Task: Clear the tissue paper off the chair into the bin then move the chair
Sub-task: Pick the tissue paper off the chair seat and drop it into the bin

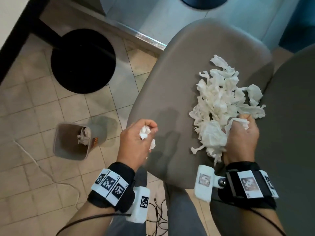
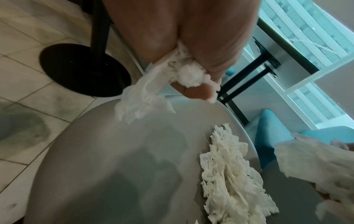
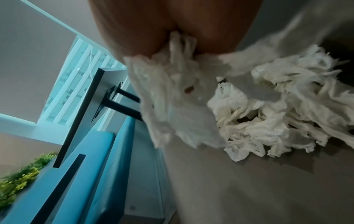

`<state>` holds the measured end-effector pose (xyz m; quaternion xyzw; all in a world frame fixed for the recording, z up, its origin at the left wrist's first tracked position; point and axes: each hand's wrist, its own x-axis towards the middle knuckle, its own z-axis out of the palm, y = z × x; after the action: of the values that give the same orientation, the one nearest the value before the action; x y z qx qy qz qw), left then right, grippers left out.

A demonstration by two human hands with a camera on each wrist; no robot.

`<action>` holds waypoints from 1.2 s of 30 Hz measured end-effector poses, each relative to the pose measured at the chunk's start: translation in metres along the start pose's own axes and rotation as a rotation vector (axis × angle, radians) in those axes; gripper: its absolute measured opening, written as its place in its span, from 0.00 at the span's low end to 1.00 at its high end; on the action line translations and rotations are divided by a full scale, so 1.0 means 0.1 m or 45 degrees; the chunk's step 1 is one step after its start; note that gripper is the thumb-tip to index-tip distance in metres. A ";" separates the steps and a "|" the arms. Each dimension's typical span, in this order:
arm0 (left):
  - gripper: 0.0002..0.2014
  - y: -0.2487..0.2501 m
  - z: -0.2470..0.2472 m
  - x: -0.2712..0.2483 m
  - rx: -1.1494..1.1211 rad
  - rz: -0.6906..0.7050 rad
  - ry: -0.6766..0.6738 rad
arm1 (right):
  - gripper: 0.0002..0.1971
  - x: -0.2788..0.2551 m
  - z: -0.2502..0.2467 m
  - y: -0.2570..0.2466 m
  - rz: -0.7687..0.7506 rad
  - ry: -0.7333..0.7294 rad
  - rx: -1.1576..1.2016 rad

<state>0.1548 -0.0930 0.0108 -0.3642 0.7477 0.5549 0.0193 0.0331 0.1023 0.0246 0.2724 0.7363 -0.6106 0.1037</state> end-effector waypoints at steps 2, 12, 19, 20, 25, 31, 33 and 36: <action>0.04 0.02 -0.01 -0.15 -0.040 -0.012 0.056 | 0.09 -0.02 0.01 -0.05 0.016 -0.088 0.027; 0.10 -0.23 -0.03 -0.95 0.026 -0.188 0.125 | 0.21 -0.33 0.07 -0.12 -0.170 -0.605 -0.304; 0.06 -0.60 -0.41 -1.31 -0.402 -0.561 0.231 | 0.18 -0.82 0.62 0.28 -0.191 -0.836 -0.329; 0.03 -0.69 -0.49 -1.34 -0.392 -0.553 0.271 | 0.18 -0.92 0.73 0.35 -0.156 -0.881 -0.320; 0.14 -1.26 -1.02 -1.50 -0.404 -0.498 0.446 | 0.12 -1.59 1.30 0.72 -0.055 -1.057 -0.427; 0.06 -2.04 -1.84 -1.69 -0.424 -0.607 0.392 | 0.07 -2.34 1.99 1.31 -0.028 -1.174 -0.865; 0.07 -2.33 -2.08 -1.68 -0.491 -0.623 0.271 | 0.14 -2.52 2.24 1.55 0.020 -1.212 -1.007; 0.23 -2.79 -2.31 -1.55 -0.387 -0.612 0.126 | 0.15 -2.75 2.65 1.92 0.291 -1.331 -1.062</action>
<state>0.5123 -0.2397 -0.0611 -0.5564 0.5481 0.6216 0.0591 0.3143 -0.2064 -0.0654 -0.0452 0.7298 -0.3122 0.6065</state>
